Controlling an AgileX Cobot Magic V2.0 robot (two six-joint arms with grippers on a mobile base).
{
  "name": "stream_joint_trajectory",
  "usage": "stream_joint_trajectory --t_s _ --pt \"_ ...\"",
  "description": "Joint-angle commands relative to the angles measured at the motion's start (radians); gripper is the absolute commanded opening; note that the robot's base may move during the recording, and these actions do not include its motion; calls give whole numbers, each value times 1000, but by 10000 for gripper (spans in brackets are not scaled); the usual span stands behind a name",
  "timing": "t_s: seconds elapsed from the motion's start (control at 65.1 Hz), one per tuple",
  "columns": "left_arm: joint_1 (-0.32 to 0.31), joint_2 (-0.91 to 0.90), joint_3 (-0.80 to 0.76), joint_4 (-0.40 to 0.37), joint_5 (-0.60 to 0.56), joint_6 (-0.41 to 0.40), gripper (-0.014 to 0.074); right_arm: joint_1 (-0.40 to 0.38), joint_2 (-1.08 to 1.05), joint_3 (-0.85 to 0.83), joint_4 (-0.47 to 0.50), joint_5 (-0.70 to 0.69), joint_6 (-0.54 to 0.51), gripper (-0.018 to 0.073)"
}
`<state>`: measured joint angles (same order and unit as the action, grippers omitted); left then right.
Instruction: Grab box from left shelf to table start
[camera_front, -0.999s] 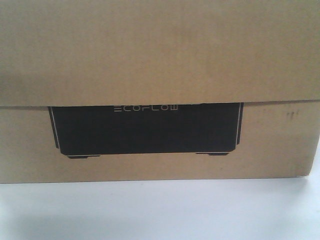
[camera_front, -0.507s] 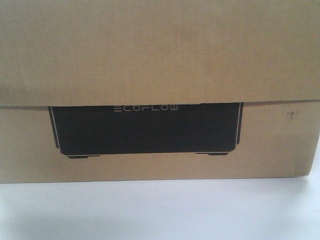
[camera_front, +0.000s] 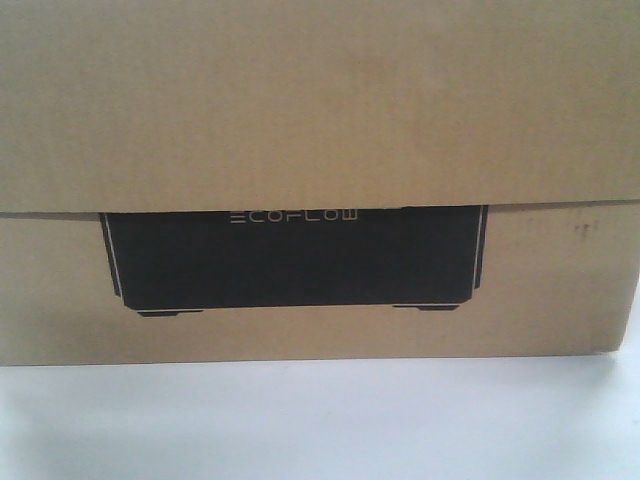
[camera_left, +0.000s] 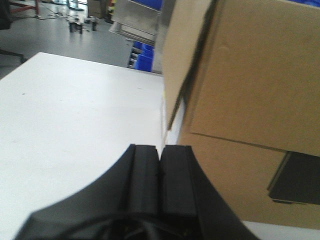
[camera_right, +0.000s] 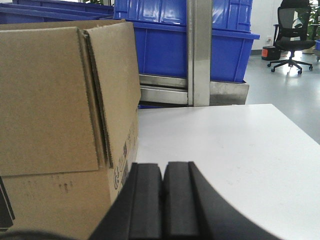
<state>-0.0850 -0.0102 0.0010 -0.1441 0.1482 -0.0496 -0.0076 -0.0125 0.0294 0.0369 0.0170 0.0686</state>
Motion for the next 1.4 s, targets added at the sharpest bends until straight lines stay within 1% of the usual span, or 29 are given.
stream_joint_trajectory --t_s 0.0,0.061,0.108,0.277,0.737,1.383 --pt "20 -13 2 -26 -148 22 -93 -8 -11 -18 -3 -85 -6 50" --pt "21 -13 30 -10 -207 22 -93 -8 -11 -18 -3 -85 -6 50" --pt "18 -13 28 11 -183 22 -93 -8 -11 -18 -3 -85 -6 50" --pt "17 -13 28 103 -214 22 -93 -8 -11 -18 -3 -85 -6 50" --pt "17 -13 28 103 -241 22 -93 -8 -11 -18 -3 -85 -6 50" --pt "17 -13 28 105 -241 22 -93 -8 -11 -18 -3 -85 -6 50"
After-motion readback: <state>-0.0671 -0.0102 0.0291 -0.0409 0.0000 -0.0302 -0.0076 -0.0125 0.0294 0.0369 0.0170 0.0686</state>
